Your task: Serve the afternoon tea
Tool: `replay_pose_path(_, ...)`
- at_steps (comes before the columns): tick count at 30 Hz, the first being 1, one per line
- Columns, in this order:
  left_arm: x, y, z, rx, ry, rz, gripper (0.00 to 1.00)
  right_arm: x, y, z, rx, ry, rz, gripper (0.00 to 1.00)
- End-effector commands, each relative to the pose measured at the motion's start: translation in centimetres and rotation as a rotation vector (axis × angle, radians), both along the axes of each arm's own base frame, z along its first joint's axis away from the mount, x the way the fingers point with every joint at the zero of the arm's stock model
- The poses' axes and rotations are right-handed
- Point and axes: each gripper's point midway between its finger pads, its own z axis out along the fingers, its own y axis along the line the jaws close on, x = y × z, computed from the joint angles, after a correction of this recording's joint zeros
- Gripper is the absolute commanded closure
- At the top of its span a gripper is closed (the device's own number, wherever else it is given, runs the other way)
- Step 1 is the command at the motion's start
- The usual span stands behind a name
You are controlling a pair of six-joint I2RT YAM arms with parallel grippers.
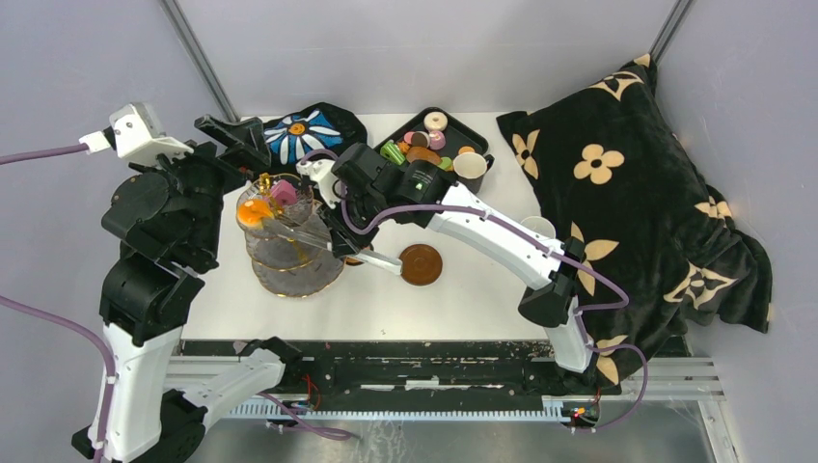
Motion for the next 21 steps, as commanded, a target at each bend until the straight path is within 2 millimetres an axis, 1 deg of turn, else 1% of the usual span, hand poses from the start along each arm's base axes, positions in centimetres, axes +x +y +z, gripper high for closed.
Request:
replay_pose_path(1, -0.24, 0.43, 0.99, -0.037, -0.043, 0.019, 0.01, 0.36, 1.05, 2.84, 0.091, -0.032, -0.012, 0.95)
replay_pose_path(4, -0.29, 0.54, 1.11, -0.038, -0.048, 0.023, 0.01, 0.45, 1.23, 2.93, 0.094, -0.034, -0.016, 0.86)
replay_pose_path(6, -0.28, 0.52, 1.14, -0.035, -0.049, 0.023, 0.01, 0.55, 1.22, 3.01, 0.097, -0.036, -0.021, 0.76)
replay_pose_path(10, -0.17, 0.56, 1.11, -0.029, -0.047, 0.028, 0.01, 0.59, 1.23, 3.11, 0.100, -0.037, -0.025, 0.66)
replay_pose_path(16, -0.31, 0.77, 1.11, -0.030, -0.048, 0.035, 0.01, 0.56, 1.11, 3.15, 0.100, -0.037, -0.029, 0.55)
replay_pose_path(21, -0.23, 0.64, 1.15, -0.030, -0.049, 0.031, 0.01, 0.57, 0.92, 3.47, 0.106, -0.043, -0.033, 0.54)
